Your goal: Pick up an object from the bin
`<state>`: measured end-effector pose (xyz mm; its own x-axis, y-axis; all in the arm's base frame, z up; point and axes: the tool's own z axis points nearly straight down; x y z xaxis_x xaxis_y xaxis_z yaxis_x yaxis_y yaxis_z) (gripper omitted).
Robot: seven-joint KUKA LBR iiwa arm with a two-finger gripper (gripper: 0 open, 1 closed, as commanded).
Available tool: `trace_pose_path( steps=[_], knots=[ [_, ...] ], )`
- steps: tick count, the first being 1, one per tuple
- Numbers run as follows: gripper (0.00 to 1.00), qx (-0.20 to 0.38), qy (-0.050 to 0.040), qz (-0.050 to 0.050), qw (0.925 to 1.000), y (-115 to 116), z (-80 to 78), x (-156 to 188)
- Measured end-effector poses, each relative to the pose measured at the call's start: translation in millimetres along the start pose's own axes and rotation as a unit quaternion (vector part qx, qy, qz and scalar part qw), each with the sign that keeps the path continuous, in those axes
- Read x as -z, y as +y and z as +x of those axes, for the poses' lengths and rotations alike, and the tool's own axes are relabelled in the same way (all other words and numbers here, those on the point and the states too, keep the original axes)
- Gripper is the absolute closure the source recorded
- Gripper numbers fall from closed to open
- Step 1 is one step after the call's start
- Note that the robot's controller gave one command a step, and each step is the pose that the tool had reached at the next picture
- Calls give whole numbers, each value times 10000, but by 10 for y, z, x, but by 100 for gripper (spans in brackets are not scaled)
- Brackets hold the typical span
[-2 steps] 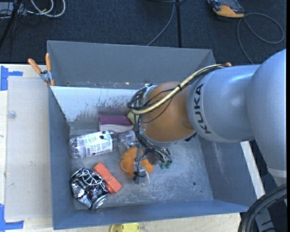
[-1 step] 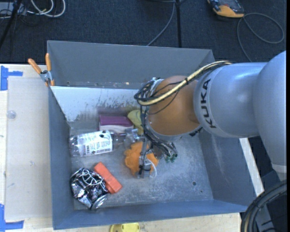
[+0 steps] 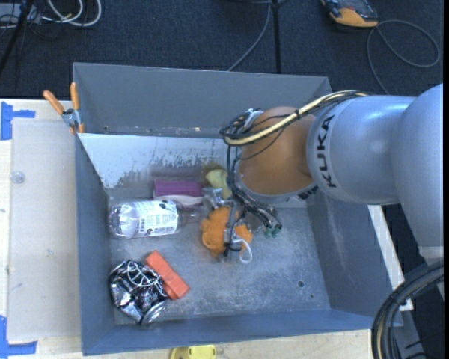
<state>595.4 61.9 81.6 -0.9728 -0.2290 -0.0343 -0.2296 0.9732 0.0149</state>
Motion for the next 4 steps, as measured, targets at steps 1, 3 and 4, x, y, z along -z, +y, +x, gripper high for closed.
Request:
trace_pose_path(
  steps=[1, 3, 4],
  knots=[
    [100, 824, 1, 27, 9966, -212, -38, -95],
    [100, 2945, -1, 17, 9556, -435, -100, 1151],
    [100, 2938, 2, 15, 9559, -436, -98, 1148]
  ],
)
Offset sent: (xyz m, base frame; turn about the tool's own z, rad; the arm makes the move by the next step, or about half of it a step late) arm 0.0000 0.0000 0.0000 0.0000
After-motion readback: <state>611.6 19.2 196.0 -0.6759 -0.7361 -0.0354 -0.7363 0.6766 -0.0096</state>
